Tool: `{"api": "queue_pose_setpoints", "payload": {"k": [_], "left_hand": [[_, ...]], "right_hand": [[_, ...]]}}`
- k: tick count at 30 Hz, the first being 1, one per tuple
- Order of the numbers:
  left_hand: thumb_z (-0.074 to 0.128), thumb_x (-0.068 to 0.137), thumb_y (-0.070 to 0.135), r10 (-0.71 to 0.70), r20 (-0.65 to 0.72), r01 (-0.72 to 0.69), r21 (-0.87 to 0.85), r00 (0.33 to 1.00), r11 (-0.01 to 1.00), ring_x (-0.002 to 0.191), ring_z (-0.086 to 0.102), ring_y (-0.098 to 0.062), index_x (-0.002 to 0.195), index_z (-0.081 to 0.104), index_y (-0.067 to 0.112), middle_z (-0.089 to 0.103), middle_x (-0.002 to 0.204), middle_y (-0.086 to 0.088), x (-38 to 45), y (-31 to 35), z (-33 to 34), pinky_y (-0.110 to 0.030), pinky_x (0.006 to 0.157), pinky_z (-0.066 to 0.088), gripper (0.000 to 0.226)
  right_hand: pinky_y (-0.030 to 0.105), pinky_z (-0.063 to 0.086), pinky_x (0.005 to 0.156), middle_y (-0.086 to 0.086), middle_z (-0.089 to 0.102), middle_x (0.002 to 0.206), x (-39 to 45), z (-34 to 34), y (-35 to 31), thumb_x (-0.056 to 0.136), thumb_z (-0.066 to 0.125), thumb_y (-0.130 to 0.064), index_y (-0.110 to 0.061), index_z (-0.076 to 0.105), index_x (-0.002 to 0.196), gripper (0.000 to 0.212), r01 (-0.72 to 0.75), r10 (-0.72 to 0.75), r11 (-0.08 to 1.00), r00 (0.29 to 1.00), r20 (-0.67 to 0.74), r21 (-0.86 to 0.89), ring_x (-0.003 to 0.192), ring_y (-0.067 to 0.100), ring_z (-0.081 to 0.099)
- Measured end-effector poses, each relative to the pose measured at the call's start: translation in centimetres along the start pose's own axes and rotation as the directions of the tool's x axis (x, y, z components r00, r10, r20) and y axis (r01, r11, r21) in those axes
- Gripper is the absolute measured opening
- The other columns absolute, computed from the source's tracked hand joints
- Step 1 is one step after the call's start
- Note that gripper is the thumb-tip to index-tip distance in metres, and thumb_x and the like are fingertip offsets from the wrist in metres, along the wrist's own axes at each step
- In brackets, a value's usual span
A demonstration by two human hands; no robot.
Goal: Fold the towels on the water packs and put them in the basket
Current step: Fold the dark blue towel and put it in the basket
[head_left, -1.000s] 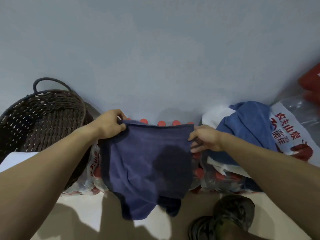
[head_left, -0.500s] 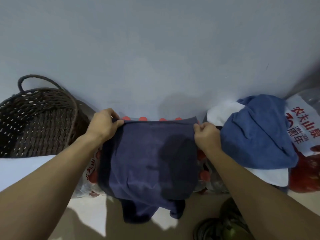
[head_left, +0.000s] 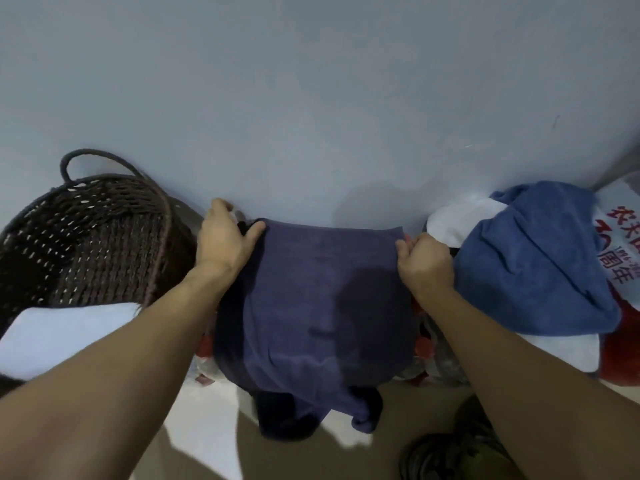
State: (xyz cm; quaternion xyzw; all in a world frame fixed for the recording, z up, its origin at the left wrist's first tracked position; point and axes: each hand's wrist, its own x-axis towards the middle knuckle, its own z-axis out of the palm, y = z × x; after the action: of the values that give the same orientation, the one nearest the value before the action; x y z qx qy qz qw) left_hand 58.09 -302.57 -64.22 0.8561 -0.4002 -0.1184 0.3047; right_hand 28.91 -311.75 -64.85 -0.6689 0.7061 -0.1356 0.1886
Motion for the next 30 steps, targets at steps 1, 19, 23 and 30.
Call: {"api": "queue_pose_setpoints", "payload": {"k": [1,19,23,30], "left_hand": [[0.075,0.082,0.035,-0.004,-0.016,0.004,0.005,1.0,1.0,0.107,0.054,-0.033,0.126,0.043,0.007,0.052,0.121,-0.016,-1.0,0.0,-0.4,-0.038,0.085,0.044,0.061],[0.072,0.083,0.016,-0.367,0.01,0.334,-0.437,0.93,0.835,0.084,0.056,-0.027,0.096,0.05,0.012,0.058,0.092,-0.008,-24.4,-6.8,-0.8,-0.033,0.077,0.039,0.026],[0.077,0.082,0.023,-0.393,0.182,0.432,-0.442,0.901,0.786,0.085,0.061,-0.027,0.097,0.053,0.009,0.064,0.089,-0.006,-23.5,-7.5,-0.3,-0.032,0.078,0.042,0.032],[0.076,0.083,0.018,-0.423,0.179,0.456,-0.444,0.888,0.771,0.074,0.061,-0.028,0.081,0.058,0.005,0.065,0.077,-0.009,-22.6,-7.8,0.1,-0.035,0.079,0.047,0.023]], "right_hand": [[0.032,0.037,0.07,0.024,0.064,0.11,-0.1,-0.2,-0.2,0.101,0.047,-0.038,0.002,0.056,0.108,0.042,-0.013,0.014,1.0,1.0,0.016,-0.017,0.102,0.041,0.06],[0.018,0.027,0.064,0.003,0.049,0.088,-18.5,0.7,2.1,0.083,0.063,-0.006,-0.01,0.052,0.087,0.013,0.093,0.149,0.861,0.893,-0.424,0.499,0.068,0.01,0.036],[0.021,0.033,0.058,-0.007,0.05,0.069,-21.6,3.5,6.2,0.079,0.067,-0.004,-0.013,0.052,0.082,0.018,-0.191,0.312,0.805,0.942,-0.127,0.561,0.062,0.013,0.048],[0.032,0.051,0.077,0.004,0.066,0.078,-20.6,5.9,7.9,0.08,0.079,-0.022,-0.006,0.065,0.085,0.022,-0.517,0.354,0.636,0.855,0.379,0.572,0.081,0.023,0.062]]}}
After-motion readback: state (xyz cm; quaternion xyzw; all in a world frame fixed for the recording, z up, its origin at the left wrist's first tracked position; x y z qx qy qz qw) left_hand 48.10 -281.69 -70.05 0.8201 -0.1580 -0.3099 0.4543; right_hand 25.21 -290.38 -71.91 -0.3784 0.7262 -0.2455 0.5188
